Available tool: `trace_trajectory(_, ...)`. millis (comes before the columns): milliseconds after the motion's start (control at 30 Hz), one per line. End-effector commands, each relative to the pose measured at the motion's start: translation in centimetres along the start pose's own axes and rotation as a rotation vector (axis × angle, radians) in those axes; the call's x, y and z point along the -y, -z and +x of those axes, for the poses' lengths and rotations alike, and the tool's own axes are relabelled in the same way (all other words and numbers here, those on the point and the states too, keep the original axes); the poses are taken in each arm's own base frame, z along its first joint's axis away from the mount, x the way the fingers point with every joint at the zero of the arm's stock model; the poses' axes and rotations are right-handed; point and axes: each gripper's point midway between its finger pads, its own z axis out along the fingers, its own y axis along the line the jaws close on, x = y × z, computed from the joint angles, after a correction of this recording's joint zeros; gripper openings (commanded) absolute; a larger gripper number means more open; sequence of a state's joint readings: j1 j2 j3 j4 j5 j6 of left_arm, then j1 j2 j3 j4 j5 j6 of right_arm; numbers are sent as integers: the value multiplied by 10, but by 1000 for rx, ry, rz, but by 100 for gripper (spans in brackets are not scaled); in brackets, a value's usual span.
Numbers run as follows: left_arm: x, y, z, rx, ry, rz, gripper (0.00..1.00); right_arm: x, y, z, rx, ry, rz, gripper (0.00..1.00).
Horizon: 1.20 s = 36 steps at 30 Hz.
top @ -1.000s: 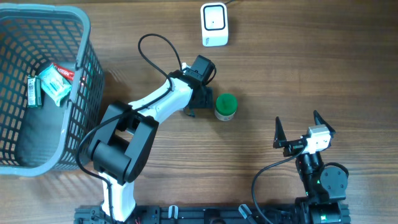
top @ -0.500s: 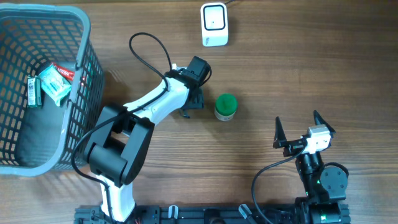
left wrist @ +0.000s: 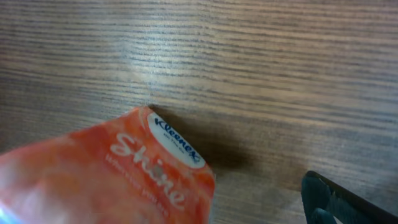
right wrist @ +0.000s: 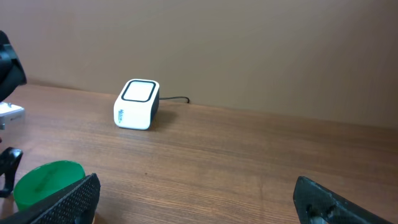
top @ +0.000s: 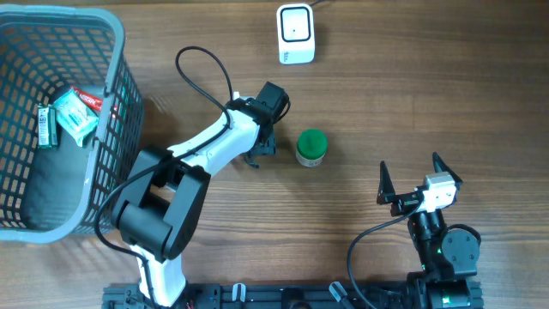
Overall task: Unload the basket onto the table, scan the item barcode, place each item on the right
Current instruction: 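Lower box with left gripper beside the jar and release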
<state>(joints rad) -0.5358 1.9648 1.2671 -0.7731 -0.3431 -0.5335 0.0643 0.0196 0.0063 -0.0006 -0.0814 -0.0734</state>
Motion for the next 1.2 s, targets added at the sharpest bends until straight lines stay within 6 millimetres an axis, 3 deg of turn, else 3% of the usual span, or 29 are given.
trace_trajectory(0,-5,19,-1,24,8,27,100,1,0,-1,3,6,7,100)
trace_trajectory(133,-7,42,-12,80,32,65,100,1,0,-1,3,6,7,100)
trace_trajectory(433,-27,117,-49,304,128,149,100,1,0,-1,3,6,7,100)
trace_trajectory(467,-31,120,-53,323,147,141,98,1,0,-1,3,6,7,100)
trace_trajectory(500,-36,120,-55,329,173,129,82,1,0,-1,3,6,7,100)
trace_trajectory(533,-41,118,-56,330,199,115,53,1,0,-1,3,6,7,100)
trace_trajectory(567,-47,115,-56,323,232,101,34,1,0,-1,3,5,7,100)
trace_trajectory(600,-55,110,-56,306,284,89,19,1,0,-1,3,5,7,100)
trace_trajectory(667,-68,101,-51,275,394,71,4,1,0,-1,3,6,7,100)
trace_trajectory(867,-107,63,-32,171,798,37,4,1,0,-1,3,5,7,100)
trace_trajectory(933,-98,52,-32,140,819,100,4,1,0,-1,3,6,7,100)
trace_trajectory(1033,-71,35,-31,75,811,222,4,1,0,-1,3,6,7,100)
trace_trajectory(1167,-39,9,-15,-48,770,271,4,1,0,-1,3,6,7,100)
